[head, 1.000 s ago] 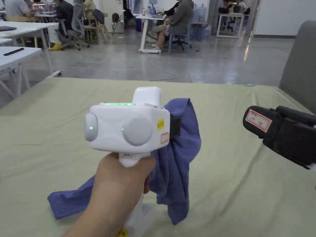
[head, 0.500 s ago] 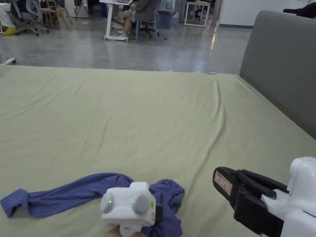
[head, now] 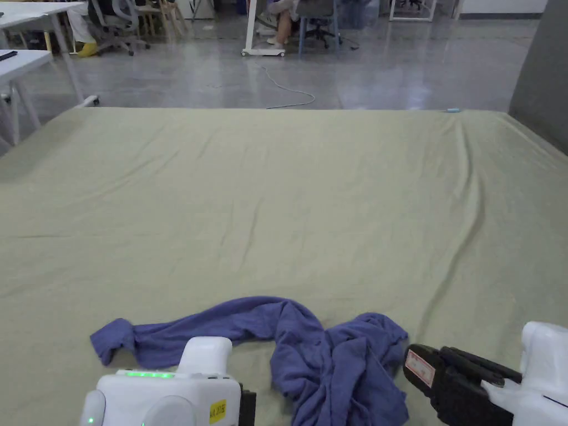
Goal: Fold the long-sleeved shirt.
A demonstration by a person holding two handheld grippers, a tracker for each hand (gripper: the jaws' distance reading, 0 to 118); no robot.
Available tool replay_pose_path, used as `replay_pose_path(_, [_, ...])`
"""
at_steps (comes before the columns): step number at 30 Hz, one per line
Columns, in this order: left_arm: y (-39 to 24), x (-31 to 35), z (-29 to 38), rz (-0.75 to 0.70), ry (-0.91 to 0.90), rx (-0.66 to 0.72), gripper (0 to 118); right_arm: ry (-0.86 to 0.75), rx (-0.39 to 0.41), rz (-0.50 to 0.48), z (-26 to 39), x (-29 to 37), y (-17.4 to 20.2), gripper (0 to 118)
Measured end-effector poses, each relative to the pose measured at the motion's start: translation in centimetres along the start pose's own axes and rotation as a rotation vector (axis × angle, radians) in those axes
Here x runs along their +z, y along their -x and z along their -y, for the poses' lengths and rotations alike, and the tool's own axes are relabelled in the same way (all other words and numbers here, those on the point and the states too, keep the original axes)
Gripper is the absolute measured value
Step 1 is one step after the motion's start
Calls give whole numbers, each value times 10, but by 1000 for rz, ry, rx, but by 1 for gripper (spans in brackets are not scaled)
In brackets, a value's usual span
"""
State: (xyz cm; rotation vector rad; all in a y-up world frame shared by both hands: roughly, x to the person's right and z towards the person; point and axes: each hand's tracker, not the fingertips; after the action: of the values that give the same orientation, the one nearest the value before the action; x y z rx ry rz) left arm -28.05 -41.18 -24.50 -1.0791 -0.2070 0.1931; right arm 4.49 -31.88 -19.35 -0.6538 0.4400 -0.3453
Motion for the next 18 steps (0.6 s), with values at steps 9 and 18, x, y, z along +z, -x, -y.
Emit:
replay_pose_path(9, [44,-63,-112,-133,-195,67,118,88,-55,62,4,-30,-19,0])
replay_pose_path(18, [69,-164,-140,-298,-12,-63,62,210,-82,210,3,-64,-52,0])
